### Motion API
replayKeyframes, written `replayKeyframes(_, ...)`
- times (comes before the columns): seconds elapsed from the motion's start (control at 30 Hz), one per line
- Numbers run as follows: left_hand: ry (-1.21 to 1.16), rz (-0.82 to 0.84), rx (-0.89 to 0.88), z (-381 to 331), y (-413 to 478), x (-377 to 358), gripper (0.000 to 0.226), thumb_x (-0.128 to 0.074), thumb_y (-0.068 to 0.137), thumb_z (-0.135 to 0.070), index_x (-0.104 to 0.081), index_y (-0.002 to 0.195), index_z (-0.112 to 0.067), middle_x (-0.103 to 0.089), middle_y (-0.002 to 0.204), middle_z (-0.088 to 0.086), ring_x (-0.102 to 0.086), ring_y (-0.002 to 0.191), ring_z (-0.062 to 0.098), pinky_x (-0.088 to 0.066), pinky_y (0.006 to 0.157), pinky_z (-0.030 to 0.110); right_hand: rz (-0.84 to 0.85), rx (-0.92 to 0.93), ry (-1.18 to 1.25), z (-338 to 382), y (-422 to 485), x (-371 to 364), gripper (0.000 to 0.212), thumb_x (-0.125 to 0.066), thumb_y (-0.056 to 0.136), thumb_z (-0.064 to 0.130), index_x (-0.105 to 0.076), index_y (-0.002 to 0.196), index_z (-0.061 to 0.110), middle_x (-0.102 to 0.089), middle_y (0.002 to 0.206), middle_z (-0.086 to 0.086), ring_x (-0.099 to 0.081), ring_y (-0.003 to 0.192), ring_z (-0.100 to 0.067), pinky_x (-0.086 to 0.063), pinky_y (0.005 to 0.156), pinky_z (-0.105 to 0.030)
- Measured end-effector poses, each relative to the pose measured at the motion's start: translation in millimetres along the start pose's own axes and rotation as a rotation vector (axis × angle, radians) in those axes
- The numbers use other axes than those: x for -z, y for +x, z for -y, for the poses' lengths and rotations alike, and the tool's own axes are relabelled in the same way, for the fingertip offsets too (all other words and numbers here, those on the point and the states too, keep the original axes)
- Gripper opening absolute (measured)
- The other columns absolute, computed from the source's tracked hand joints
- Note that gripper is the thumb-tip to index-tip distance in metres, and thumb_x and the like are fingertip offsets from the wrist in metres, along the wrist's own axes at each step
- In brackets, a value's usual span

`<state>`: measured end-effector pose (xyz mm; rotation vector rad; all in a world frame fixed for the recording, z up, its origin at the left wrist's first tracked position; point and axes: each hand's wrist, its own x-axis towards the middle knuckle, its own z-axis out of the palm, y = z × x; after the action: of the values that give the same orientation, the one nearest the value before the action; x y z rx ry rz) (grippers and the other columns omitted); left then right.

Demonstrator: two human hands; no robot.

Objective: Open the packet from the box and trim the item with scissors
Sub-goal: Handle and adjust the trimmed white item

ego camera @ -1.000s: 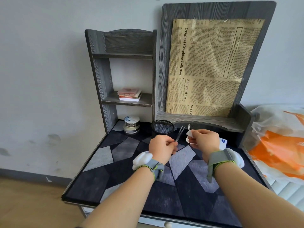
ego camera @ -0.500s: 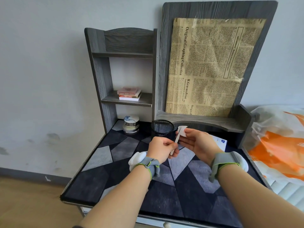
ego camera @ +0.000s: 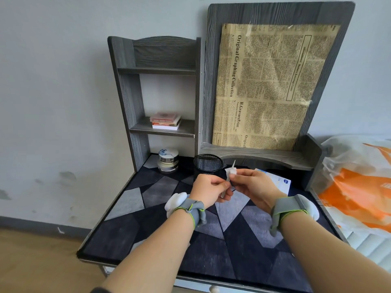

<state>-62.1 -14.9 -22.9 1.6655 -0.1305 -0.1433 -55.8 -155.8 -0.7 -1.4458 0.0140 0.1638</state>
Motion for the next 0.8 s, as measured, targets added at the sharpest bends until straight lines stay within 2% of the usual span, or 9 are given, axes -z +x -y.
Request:
replayKeyframes(0.1, 0.041, 0.013, -0.004, 1.5, -0.7, 1.2, 0.019, -0.058, 0.091, -0.011, -0.066, 0.074, -0.011, -0.067, 0.058, -0.003, -0.063, 0.048, 0.006, -0.053, 0.052, 0.018, -0.039, -0.008, -0.037, -1.7, 0.0, -0.3, 0.0, -0.066, 0.083, 0.003, -0.066, 0.082, 0.004, -0.061, 0.066, -0.003, -0.056, 0.06, -0.01, -0.046, 0.054, -0.014)
replayKeyframes(0.2, 0.094, 0.034, -0.002, 6.1, -2.2, 0.9, 0.011, -0.06, 0.089, -0.011, -0.066, 0.08, -0.007, -0.068, 0.06, 0.0, -0.063, 0.049, 0.007, -0.051, 0.05, 0.018, -0.155, 0.019, 0.071, 2.1, 5.4, 4.8, 0.007, -0.067, 0.082, 0.004, -0.065, 0.076, 0.006, -0.058, 0.062, -0.001, -0.05, 0.059, -0.01, -0.043, 0.054, -0.017)
replayKeyframes(0.3, 0.058, 0.033, -0.004, 9.1, -4.3, 0.3, 0.011, -0.06, 0.089, -0.009, -0.065, 0.08, -0.005, -0.067, 0.059, 0.0, -0.062, 0.047, 0.007, -0.049, 0.048, 0.017, -0.174, 0.016, 0.055, 8.6, 7.0, 7.9, 0.009, -0.067, 0.081, 0.002, -0.065, 0.073, 0.005, -0.059, 0.061, -0.002, -0.051, 0.059, -0.012, -0.044, 0.055, -0.018)
replayKeyframes(0.4, 0.031, 0.021, -0.004, 8.4, -3.7, -2.1, 0.016, -0.059, 0.09, -0.008, -0.064, 0.075, -0.01, -0.067, 0.057, -0.002, -0.062, 0.046, 0.007, -0.049, 0.048, 0.017, -0.153, -0.022, 0.039, 6.2, 6.2, 4.6, 0.004, -0.069, 0.081, 0.004, -0.067, 0.083, 0.002, -0.06, 0.069, -0.003, -0.052, 0.062, -0.011, -0.048, 0.053, -0.013)
replayKeyframes(0.47, 0.02, 0.02, 0.0, 7.5, -3.6, -3.3, 0.016, -0.058, 0.09, -0.008, -0.064, 0.075, -0.01, -0.067, 0.056, -0.003, -0.062, 0.046, 0.007, -0.049, 0.049, 0.018, -0.144, -0.046, 0.047, 3.7, 6.4, 4.4, 0.013, -0.069, 0.081, 0.005, -0.067, 0.093, 0.001, -0.061, 0.073, -0.004, -0.053, 0.064, -0.009, -0.048, 0.055, -0.013)
replayKeyframes(0.6, 0.014, -0.001, -0.007, 7.4, -2.7, -3.4, 0.015, -0.058, 0.09, -0.008, -0.064, 0.077, -0.01, -0.067, 0.061, 0.0, -0.063, 0.047, 0.007, -0.049, 0.05, 0.018, -0.066, -0.109, -0.072, 2.3, 3.5, 3.7, 0.016, -0.069, 0.081, 0.005, -0.067, 0.096, -0.001, -0.061, 0.075, -0.007, -0.054, 0.065, -0.012, -0.047, 0.062, -0.018)
replayKeyframes(0.67, 0.006, -0.009, -0.012, 7.0, -1.5, -2.7, 0.016, -0.057, 0.091, -0.008, -0.064, 0.077, -0.01, -0.067, 0.063, 0.003, -0.063, 0.047, 0.007, -0.049, 0.049, 0.017, -0.034, -0.131, -0.111, 0.2, 1.0, -0.1, 0.007, -0.068, 0.082, 0.004, -0.067, 0.088, 0.001, -0.06, 0.072, -0.008, -0.053, 0.061, -0.012, -0.045, 0.061, -0.018)
replayKeyframes(0.73, 0.004, 0.0, -0.008, 7.5, -1.4, -2.7, 0.017, -0.057, 0.091, -0.008, -0.064, 0.076, -0.012, -0.067, 0.063, 0.002, -0.063, 0.048, 0.006, -0.05, 0.05, 0.017, -0.051, -0.133, -0.119, -1.5, -0.2, -1.9, 0.004, -0.069, 0.081, 0.004, -0.066, 0.084, 0.002, -0.06, 0.071, -0.008, -0.052, 0.06, -0.011, -0.045, 0.06, -0.018)
replayKeyframes(0.8, 0.008, 0.012, -0.001, 8.9, -2.2, -1.8, 0.017, -0.057, 0.091, -0.008, -0.063, 0.075, -0.012, -0.067, 0.06, -0.001, -0.063, 0.048, 0.006, -0.05, 0.051, 0.017, -0.094, -0.107, -0.095, -0.9, 0.2, -2.3, 0.013, -0.07, 0.079, 0.004, -0.067, 0.091, -0.001, -0.061, 0.071, -0.008, -0.052, 0.061, -0.012, -0.045, 0.06, -0.019)
